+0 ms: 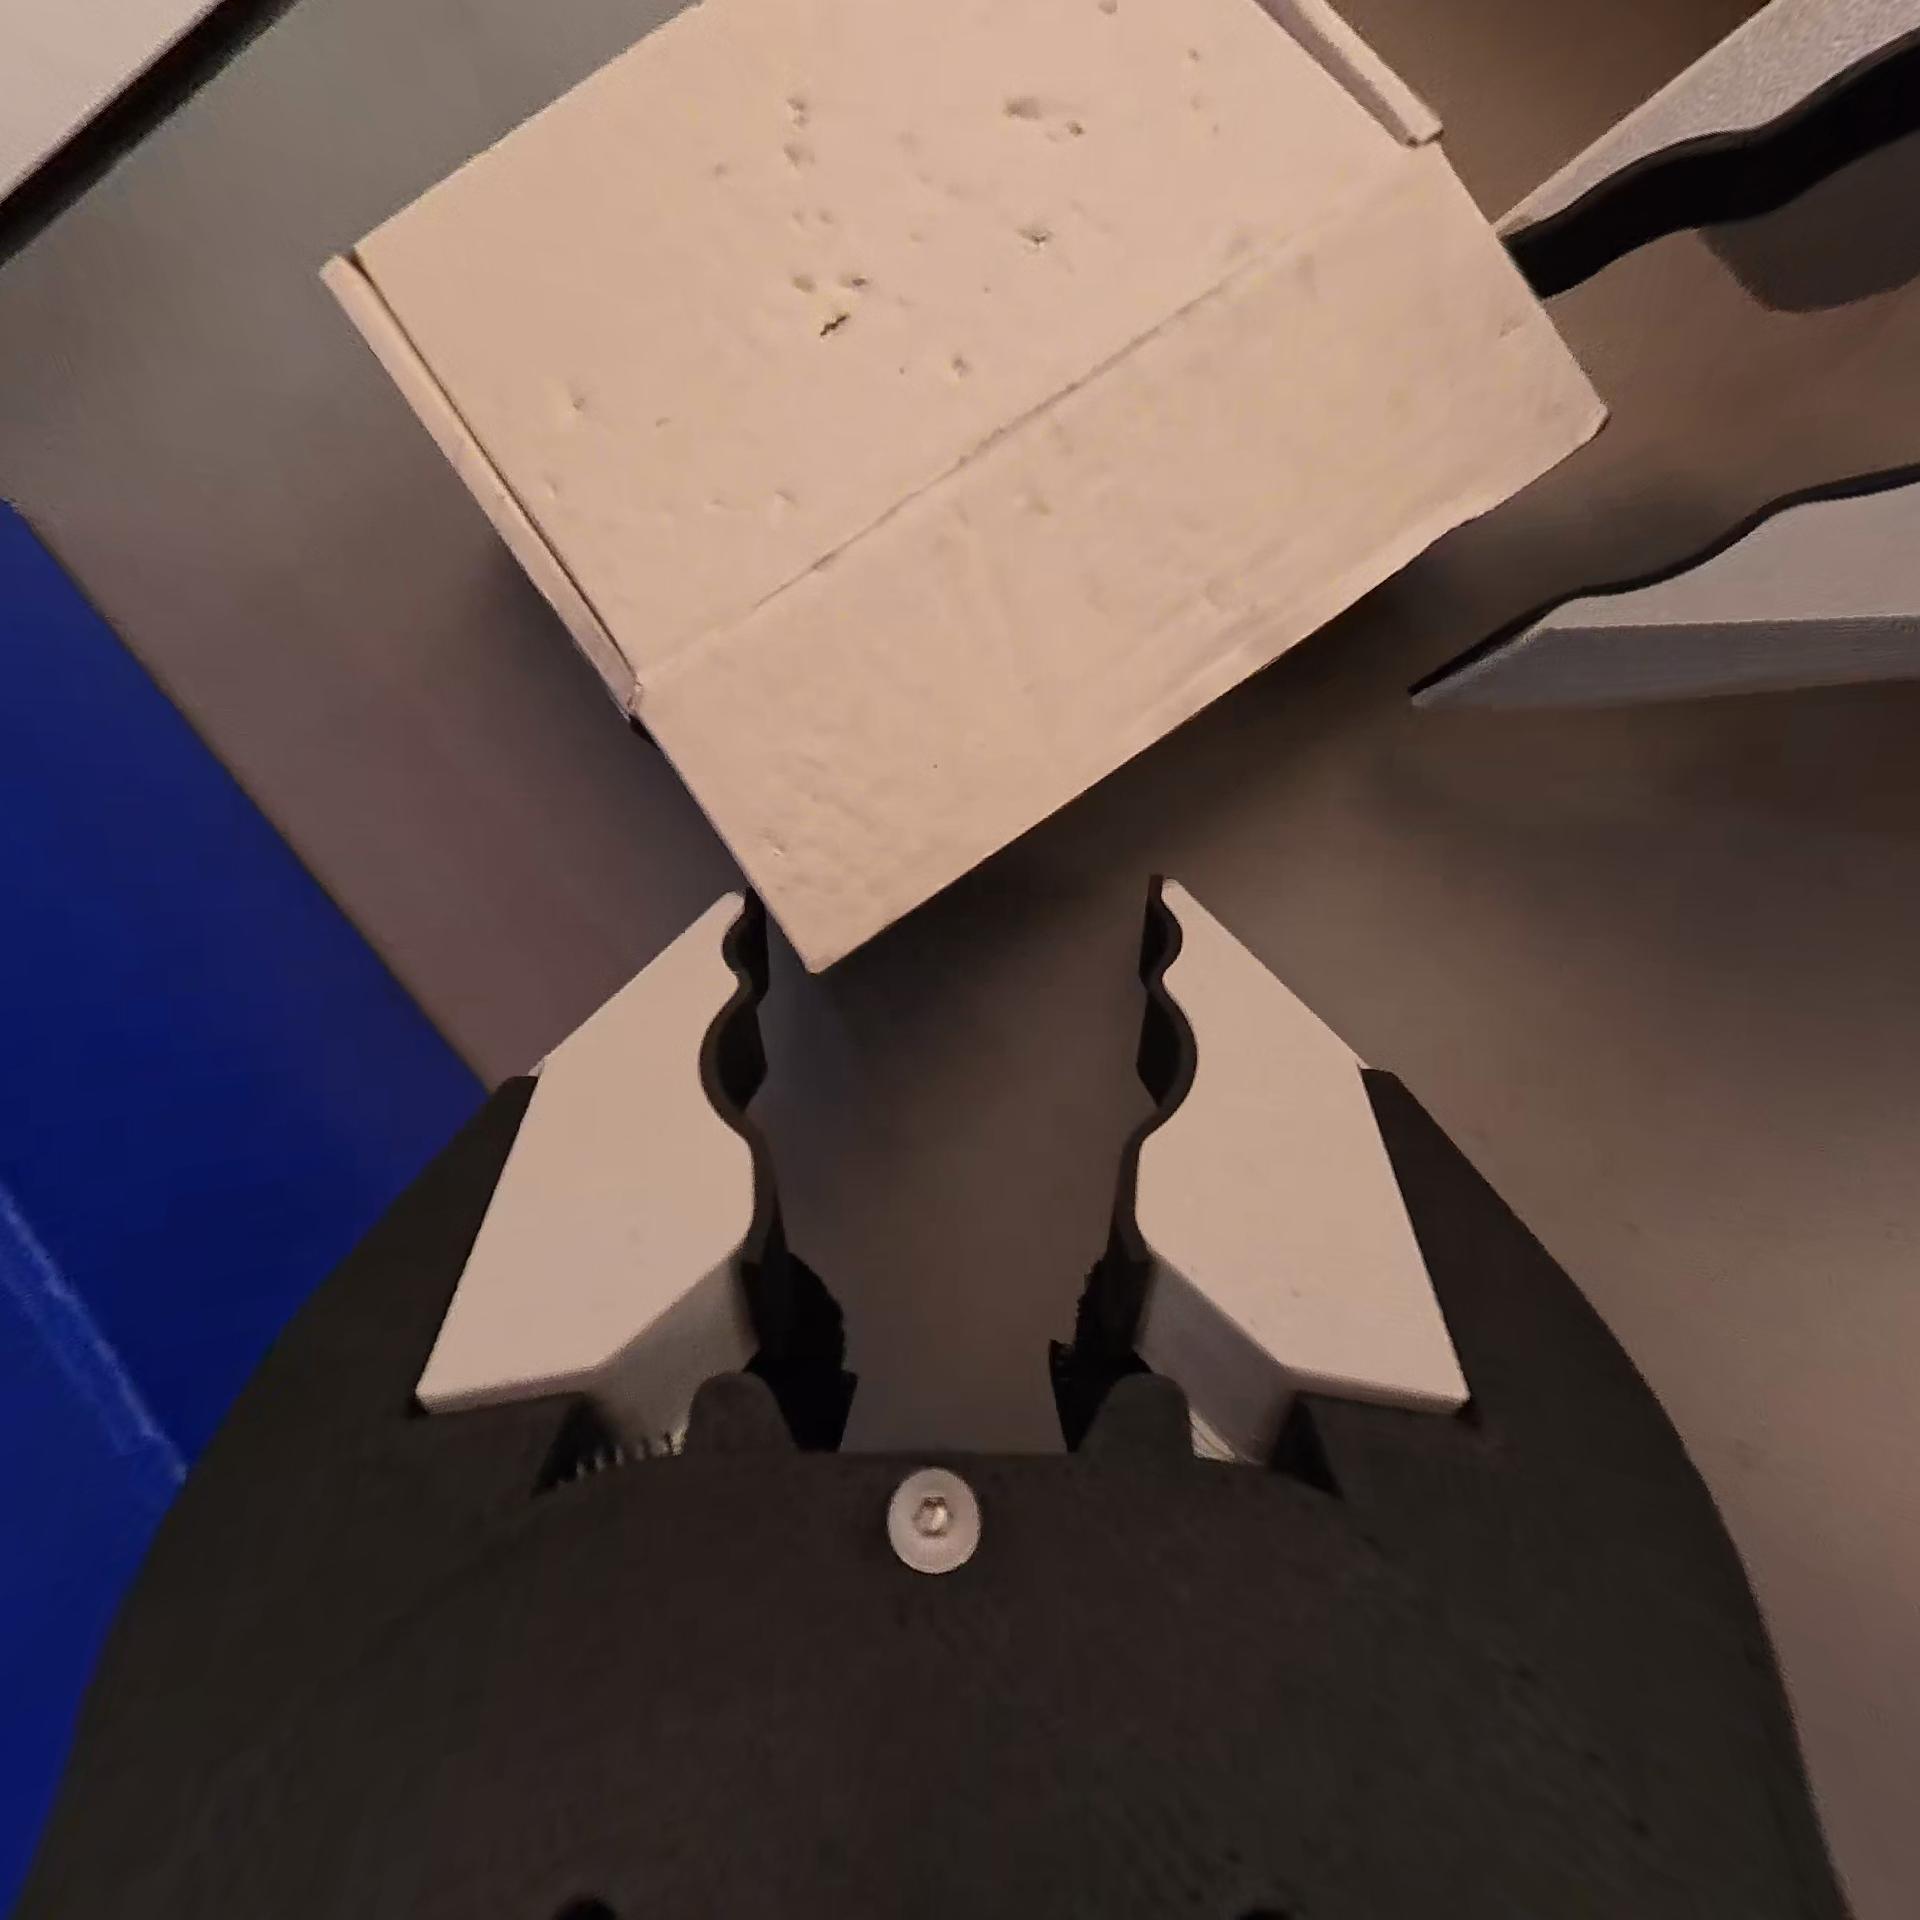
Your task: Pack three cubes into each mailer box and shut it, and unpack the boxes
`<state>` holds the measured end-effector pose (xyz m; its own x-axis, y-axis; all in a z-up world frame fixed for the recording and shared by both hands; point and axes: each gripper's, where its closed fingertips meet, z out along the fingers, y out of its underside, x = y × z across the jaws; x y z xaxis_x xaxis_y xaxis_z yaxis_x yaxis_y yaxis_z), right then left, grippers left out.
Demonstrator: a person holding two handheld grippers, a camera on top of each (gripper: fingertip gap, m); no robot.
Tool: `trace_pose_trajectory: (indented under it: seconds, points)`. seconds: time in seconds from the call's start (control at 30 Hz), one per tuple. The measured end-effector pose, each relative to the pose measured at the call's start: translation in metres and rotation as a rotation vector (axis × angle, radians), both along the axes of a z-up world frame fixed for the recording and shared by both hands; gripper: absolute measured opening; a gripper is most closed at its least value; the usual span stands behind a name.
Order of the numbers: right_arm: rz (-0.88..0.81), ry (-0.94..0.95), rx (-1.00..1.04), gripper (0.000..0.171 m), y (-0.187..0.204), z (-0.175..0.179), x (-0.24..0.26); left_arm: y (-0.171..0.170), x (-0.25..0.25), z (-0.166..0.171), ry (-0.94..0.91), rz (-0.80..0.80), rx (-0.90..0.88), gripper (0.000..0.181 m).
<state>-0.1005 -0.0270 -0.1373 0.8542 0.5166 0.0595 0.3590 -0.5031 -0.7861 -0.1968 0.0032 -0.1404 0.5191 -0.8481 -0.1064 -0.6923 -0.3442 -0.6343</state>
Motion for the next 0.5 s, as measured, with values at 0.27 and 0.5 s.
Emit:
trace_pose_trajectory:
  seconds: [0.27,0.5]
  points:
    - [-0.017,0.13,-0.031,0.067,0.0002,0.007,-0.0003,0.001,0.0,-0.0006,-0.032,0.004,-0.046,0.073]
    - [-0.017,0.242,-0.062,0.079,0.0022,0.0099,-0.0081,-0.0009,0.0072,0.0008,-0.089,-0.013,-0.131,0.083]
